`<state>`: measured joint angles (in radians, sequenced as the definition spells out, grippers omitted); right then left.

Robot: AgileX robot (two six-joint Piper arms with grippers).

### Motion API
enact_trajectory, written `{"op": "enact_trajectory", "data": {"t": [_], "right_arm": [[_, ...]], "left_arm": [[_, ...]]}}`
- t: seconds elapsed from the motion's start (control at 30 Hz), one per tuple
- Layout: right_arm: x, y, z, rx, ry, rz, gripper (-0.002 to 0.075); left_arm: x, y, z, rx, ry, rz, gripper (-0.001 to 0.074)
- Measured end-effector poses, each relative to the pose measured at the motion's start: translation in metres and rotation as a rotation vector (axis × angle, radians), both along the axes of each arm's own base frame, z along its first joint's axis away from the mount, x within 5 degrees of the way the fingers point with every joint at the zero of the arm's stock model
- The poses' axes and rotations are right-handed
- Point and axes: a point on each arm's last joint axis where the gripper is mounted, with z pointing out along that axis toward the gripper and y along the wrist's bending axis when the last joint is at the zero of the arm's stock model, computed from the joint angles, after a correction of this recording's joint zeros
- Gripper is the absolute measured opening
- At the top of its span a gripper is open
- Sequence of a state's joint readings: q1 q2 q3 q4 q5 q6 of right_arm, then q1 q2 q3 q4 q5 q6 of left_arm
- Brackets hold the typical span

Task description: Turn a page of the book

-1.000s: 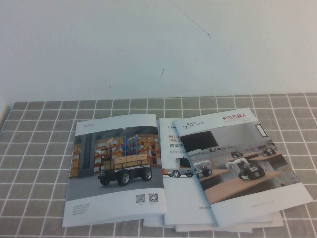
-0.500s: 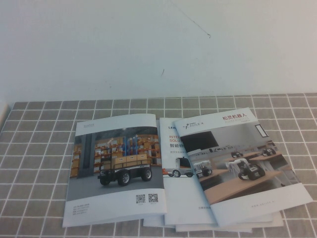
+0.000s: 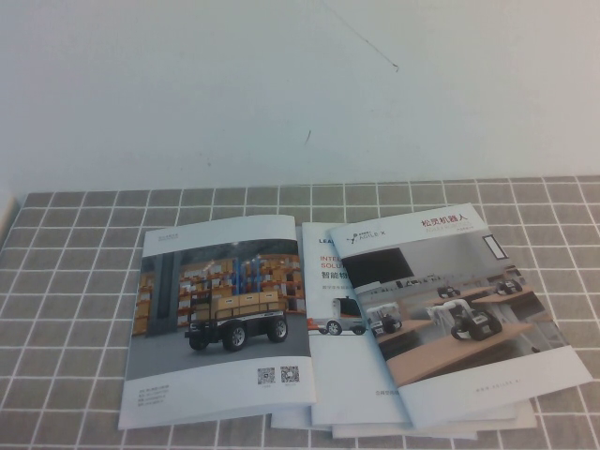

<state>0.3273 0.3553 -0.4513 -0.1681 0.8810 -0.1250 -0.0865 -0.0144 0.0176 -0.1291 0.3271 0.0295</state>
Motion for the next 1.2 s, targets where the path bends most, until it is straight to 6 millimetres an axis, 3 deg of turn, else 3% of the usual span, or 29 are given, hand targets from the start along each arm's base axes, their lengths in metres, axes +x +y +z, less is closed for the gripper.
{"op": "enact_trajectory", "data": {"t": [1.2], "right_arm": [[0.0001,0.0000,0.0001,0.001,-0.002,0.000,-0.0003]], "left_arm": [[0.0000,0.0004,0.0006,0.000,0.000,0.004,-0.0004]]}}
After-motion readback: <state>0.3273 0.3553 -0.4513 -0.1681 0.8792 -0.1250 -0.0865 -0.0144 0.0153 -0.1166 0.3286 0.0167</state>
